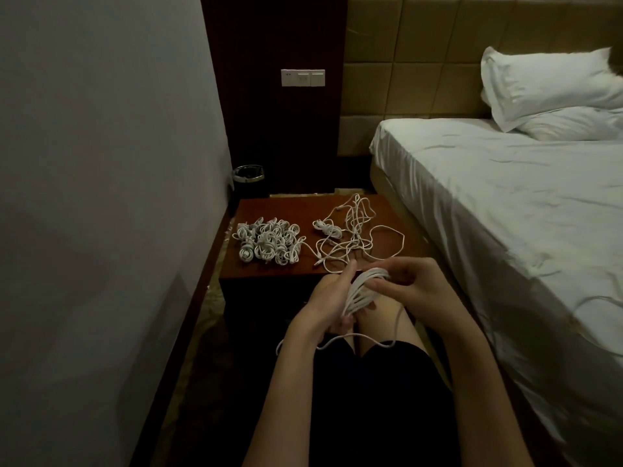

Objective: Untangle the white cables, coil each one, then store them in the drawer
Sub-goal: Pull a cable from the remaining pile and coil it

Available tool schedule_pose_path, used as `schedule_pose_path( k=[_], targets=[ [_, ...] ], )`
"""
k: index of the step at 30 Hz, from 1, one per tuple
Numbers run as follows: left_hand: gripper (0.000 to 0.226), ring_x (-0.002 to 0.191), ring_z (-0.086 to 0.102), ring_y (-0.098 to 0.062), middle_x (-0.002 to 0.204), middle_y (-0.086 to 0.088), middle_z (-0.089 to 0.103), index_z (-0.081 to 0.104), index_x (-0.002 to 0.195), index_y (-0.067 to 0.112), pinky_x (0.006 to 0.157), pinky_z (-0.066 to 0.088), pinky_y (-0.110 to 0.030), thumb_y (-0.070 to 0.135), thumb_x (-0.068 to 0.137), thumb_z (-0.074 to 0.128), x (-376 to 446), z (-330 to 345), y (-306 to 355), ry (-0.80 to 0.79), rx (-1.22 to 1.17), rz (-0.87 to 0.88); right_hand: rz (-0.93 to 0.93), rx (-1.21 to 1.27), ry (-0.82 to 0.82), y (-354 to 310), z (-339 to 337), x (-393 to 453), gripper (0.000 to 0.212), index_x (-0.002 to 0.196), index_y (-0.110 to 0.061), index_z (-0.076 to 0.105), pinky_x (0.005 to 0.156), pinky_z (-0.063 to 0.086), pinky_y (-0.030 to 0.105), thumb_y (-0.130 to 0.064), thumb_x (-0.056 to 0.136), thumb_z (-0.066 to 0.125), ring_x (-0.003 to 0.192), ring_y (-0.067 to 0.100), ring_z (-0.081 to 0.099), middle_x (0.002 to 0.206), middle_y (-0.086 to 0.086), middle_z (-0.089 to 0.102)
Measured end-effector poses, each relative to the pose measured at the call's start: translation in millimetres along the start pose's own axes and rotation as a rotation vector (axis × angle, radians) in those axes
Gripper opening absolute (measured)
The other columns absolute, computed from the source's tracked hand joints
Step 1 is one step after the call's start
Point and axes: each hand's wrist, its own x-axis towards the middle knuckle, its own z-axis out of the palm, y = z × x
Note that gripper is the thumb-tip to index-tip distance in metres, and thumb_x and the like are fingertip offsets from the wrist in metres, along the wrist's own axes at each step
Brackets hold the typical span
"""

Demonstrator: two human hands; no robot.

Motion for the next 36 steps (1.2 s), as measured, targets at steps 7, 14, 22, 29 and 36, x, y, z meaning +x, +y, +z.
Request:
schedule_pose_path(
  k=[7,14,22,29,36],
  targets=[
    [0.041,0.044,0.038,-0.015,0.041,0.005,0.041,0.058,0.059,0.008,0.041,0.028,-0.024,0.027,0.095,0.054,4.0,-14.0,-7.4,0.490,0.161,0.114,0.155,-0.320,-0.055,3.5,3.9,8.0,0.020,0.102,-0.031,0.066,0.064,0.044,0.015,-0.033,0.083,0.070,0.074,-0.002,0.058,0.094,-0.014,0.065],
    [0.053,0.045,0.042,-0.015,0.043,0.001,0.040,0.045,0.043,0.015,0.055,0.029,-0.030,0.028,0.093,0.058,-2.8,-14.3,-7.0,0.568,0.505,0.343,0.013,-0.142,-0.148,-15.8,1.0,4.0,0.014,0.081,-0.013,0.072,0.053,0.040,0.016,-0.023,0.088,0.065,0.056,0.010,0.050,0.068,0.010,0.063],
    [0.052,0.037,0.032,-0.002,0.037,0.012,0.039,0.050,0.046,0.014,0.047,0.028,-0.024,0.015,0.098,0.054,-12.9,1.8,14.5,0.254,0.266,0.591,0.131,0.098,0.142,11.8,11.5,11.0,0.019,0.075,-0.015,0.068,0.058,0.050,0.014,-0.001,0.087,0.064,0.062,0.005,0.064,0.067,-0.001,0.070],
    [0.054,0.041,0.026,-0.011,0.043,0.004,0.030,0.035,0.046,0.015,0.046,0.024,-0.022,0.022,0.095,0.055,-7.8,-7.0,14.5,0.673,0.296,0.602,0.201,-0.340,-0.178,4.9,34.3,15.6,0.048,0.068,-0.029,0.067,0.081,0.050,0.052,-0.063,0.081,0.036,0.072,0.023,0.063,0.072,0.004,0.066],
    [0.054,0.040,0.041,-0.008,0.039,0.009,0.036,0.039,0.043,0.024,0.044,0.028,-0.017,0.026,0.093,0.059,-1.3,-8.5,3.8,0.698,0.438,0.571,0.036,-0.282,-0.240,-19.4,20.0,9.3,0.035,0.072,-0.022,0.069,0.059,0.037,0.035,-0.033,0.098,0.049,0.058,0.026,0.044,0.059,0.007,0.051]
  ],
)
